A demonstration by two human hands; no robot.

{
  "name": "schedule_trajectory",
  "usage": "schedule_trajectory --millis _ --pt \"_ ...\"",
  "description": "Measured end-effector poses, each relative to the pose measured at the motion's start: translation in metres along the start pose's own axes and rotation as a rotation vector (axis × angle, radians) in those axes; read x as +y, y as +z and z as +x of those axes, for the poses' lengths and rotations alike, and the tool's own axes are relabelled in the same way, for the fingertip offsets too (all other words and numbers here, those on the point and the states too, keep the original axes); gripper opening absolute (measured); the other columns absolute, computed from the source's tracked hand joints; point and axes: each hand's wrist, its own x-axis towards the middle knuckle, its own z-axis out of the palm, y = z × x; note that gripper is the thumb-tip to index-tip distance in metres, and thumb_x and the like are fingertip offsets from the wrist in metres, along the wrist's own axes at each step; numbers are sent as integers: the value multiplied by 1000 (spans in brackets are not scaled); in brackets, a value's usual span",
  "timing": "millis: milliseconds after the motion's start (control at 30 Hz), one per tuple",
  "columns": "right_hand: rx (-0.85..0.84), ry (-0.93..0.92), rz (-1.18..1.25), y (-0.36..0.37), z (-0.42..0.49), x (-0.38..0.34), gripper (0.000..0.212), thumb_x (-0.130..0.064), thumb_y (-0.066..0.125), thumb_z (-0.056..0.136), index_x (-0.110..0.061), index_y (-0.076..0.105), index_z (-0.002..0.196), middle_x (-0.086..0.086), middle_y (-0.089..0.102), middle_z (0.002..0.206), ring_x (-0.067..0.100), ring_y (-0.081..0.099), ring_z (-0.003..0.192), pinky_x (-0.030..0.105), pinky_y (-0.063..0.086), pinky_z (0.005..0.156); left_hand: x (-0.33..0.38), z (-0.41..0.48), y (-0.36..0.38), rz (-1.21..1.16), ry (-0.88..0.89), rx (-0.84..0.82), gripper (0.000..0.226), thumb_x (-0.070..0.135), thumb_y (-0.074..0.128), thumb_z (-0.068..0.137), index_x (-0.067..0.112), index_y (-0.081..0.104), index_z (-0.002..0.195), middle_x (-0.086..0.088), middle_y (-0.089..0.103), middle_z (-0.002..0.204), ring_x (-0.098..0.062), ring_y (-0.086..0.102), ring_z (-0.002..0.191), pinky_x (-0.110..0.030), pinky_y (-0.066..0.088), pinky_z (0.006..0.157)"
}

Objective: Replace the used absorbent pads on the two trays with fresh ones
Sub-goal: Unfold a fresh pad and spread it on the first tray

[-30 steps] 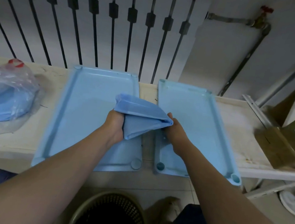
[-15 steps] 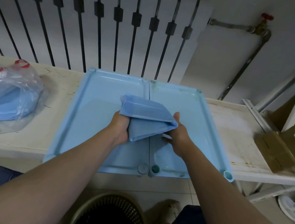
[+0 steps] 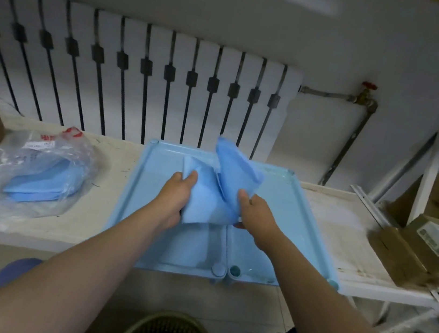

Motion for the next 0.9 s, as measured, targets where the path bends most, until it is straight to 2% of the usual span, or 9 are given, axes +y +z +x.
schedule_trajectory --millis 100,200,267,367,467,533,600,700,900 --pt "47 123 378 -11 2 -5 38 -32 40 101 -7 49 127 15 61 114 32 65 92 36 61 64 3 4 -24 73 46 162 29 37 48 97 12 48 111 -8 59 114 -26 59 94 -33 48 71" --pt "98 232 481 -15 1 -5 32 -19 42 101 -5 45 129 14 61 97 27 64 71 31 59 50 -5 12 -37 243 39 230 59 42 56 91 16 33 139 -8 48 139 -27 52 118 -39 46 92" --pt "106 316 466 -11 -3 1 35 -14 44 99 -3 42 132 15 57 99 28 62 67 32 59 49 -12 9 -37 438 18 237 88 51 64 83 24 14 150 -5 28 153 -29 36 136 -44 34 110" --pt "109 385 470 -5 -7 18 34 -8 47 97 2 44 130 20 54 112 33 62 78 37 60 60 -25 2 -23 649 94 84 100 53 73 74 28 14 150 -4 25 154 -28 30 139 -45 31 112" --pt "98 373 561 -6 -13 22 18 -5 45 98 1 47 115 22 53 112 40 60 102 40 54 77 -43 -9 7 1058 195 -118 91 59 75 65 25 36 141 -2 45 142 -26 44 130 -43 38 107" --pt "100 355 616 -10 -12 20 18 -5 45 98 0 48 115 21 53 109 39 59 106 40 53 73 -57 -13 21 1249 251 -129 80 65 72 59 27 47 125 1 56 127 -26 53 117 -42 44 97" --pt "149 338 640 -15 -9 22 28 -7 45 99 1 47 126 20 52 111 36 57 98 38 53 67 -66 -11 21 1150 283 -60 57 56 74 65 31 58 114 5 58 125 -22 53 118 -39 45 96" --pt "253 343 664 -28 -5 25 37 -5 45 98 -1 42 135 18 46 127 37 54 102 38 54 74 -62 -5 10 1014 335 -20 15 41 75 73 37 62 77 6 65 107 -20 60 105 -35 50 87" --pt "306 404 623 -40 1 42 40 2 45 94 6 40 134 22 48 134 39 58 114 36 60 72 -42 -1 1 833 339 297 12 24 49 95 13 44 95 -14 62 100 -32 58 89 -31 39 67"
